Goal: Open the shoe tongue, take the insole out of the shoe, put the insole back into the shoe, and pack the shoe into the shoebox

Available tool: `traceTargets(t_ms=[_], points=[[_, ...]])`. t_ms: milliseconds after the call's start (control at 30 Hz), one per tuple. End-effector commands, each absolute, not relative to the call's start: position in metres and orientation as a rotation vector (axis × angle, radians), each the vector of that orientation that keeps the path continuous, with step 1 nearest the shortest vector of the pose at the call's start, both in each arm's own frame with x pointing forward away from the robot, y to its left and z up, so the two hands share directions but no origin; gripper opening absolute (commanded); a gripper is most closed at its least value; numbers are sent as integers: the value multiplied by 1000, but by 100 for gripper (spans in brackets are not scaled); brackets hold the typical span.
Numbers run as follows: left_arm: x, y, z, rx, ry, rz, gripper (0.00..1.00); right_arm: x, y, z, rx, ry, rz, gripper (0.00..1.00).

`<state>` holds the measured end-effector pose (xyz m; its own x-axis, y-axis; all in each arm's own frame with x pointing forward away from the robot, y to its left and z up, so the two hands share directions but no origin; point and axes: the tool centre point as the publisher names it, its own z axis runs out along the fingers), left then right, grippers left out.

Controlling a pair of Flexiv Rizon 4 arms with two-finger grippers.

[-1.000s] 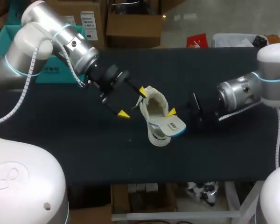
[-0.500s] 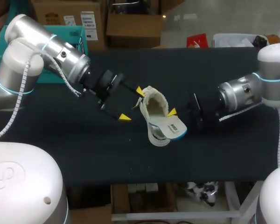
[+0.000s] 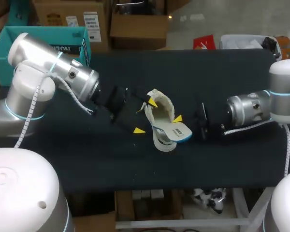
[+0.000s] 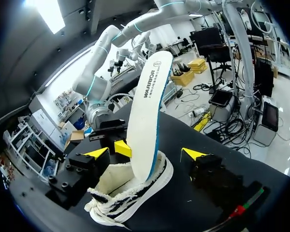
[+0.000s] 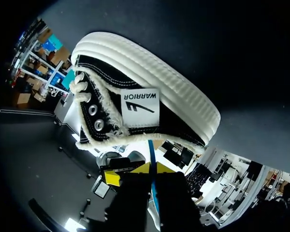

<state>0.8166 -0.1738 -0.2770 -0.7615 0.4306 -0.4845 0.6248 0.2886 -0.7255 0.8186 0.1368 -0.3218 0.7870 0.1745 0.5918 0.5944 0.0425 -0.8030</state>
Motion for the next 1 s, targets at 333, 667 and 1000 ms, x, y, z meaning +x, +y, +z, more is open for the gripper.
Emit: traceTargets(t_ms=[333, 667, 1000], points=[[822, -194, -302, 975, 2273, -1460, 56, 826, 145, -326, -1506, -630, -352, 0], [827, -203, -307, 986, 2251, -1455, 6, 825, 145, -325, -1507, -619, -359, 0], [830, -209, -308, 1023, 2238, -1433, 0, 821, 146, -323, -1509, -620, -345, 31]])
